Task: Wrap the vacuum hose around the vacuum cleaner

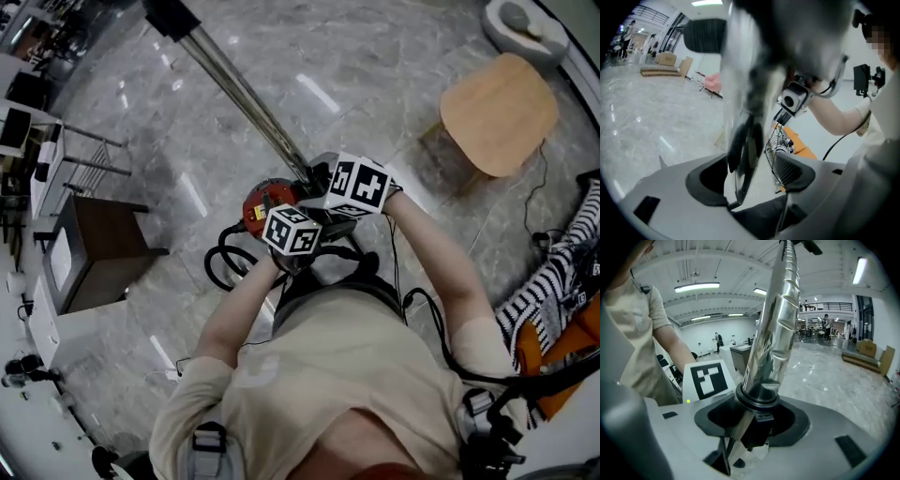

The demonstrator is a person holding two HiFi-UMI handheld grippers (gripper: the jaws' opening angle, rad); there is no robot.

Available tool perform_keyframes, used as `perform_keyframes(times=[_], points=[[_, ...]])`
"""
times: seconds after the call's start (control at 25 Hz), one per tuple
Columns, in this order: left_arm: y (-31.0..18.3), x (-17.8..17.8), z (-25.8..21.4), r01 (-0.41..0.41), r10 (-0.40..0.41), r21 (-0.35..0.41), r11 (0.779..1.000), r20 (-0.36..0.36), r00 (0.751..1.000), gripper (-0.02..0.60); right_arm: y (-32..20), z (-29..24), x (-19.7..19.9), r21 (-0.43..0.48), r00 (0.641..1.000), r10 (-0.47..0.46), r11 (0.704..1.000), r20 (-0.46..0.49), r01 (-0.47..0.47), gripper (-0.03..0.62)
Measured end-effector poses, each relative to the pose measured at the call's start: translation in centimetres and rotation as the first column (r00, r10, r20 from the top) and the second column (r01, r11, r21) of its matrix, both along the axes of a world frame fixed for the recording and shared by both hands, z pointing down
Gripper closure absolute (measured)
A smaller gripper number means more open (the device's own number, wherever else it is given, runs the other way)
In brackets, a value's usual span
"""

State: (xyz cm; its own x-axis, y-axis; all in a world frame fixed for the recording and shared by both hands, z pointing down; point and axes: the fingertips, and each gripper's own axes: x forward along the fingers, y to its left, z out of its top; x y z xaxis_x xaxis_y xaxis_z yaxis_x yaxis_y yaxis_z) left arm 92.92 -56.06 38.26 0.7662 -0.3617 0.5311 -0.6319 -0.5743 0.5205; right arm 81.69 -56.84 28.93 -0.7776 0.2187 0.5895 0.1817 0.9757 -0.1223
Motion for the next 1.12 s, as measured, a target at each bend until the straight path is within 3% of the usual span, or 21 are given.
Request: perform_keyframes(times=[0.2, 0.32, 0.4, 0.48, 0.52, 0.6, 0.68, 0.84, 0.96, 1.12], points=[[4.4, -3.6, -0.1, 0.065, -0.062, -0.082, 0.995, 0.042, 0.997, 0.256, 0.0, 2.8, 0.7, -0.002, 0.992, -0.092, 0.996, -0.082, 0.092, 0.385], [6.2, -8.3, -1.7, 0.197, -0.192, -0.064, 0.978, 0.067, 0.979, 0.256, 0.5, 4.3, 0.4, -0.013, 0.978, -0.155, 0.988, -0.14, 0.154, 0.385], [4.9, -11.5, -4.3, 0.331, -0.331, 0.001, 0.944, 0.004, 0.944, 0.256, 0.9, 5.3, 0.3, -0.022, 0.967, -0.188, 0.982, -0.17, 0.187, 0.385], [2.2, -14.4, -7.1, 0.438, -0.431, 0.038, 0.898, -0.121, 0.894, 0.245, 1.4, 6.2, -0.1, -0.033, 0.957, -0.214, 0.977, -0.195, 0.211, 0.385], [0.7, -15.6, -8.2, 0.466, -0.451, 0.044, 0.884, -0.185, 0.873, 0.2, 1.6, 6.5, -0.4, -0.037, 0.952, -0.227, 0.974, -0.206, 0.224, 0.385], [-2.0, -17.2, -10.3, 0.482, -0.444, 0.061, 0.874, -0.301, 0.844, 0.128, 2.2, 7.0, -1.0, -0.032, 0.938, -0.258, 0.966, -0.233, 0.257, 0.385], [-4.0, -18.2, -12.4, 0.471, -0.403, 0.101, 0.876, -0.383, 0.831, 0.117, 2.5, 7.8, -1.1, -0.013, 0.916, -0.289, 0.955, -0.278, 0.298, 0.387], [-5.4, -18.0, -14.4, 0.322, -0.226, 0.216, 0.922, -0.373, 0.9, 0.115, 1.7, 9.7, -0.7, 0.032, 0.864, -0.326, 0.93, -0.383, 0.365, 0.395], [-5.6, -18.6, -16.6, 0.267, -0.141, 0.227, 0.936, -0.454, 0.88, 0.114, 0.8, 10.6, -1.3, 0.034, 0.822, -0.343, 0.915, -0.455, 0.401, 0.402], [-6.8, -19.4, -15.0, 0.196, -0.086, 0.234, 0.952, -0.411, 0.908, 0.114, 0.4, 11.6, -3.3, -0.001, 0.763, -0.369, 0.901, -0.532, 0.435, 0.405]])
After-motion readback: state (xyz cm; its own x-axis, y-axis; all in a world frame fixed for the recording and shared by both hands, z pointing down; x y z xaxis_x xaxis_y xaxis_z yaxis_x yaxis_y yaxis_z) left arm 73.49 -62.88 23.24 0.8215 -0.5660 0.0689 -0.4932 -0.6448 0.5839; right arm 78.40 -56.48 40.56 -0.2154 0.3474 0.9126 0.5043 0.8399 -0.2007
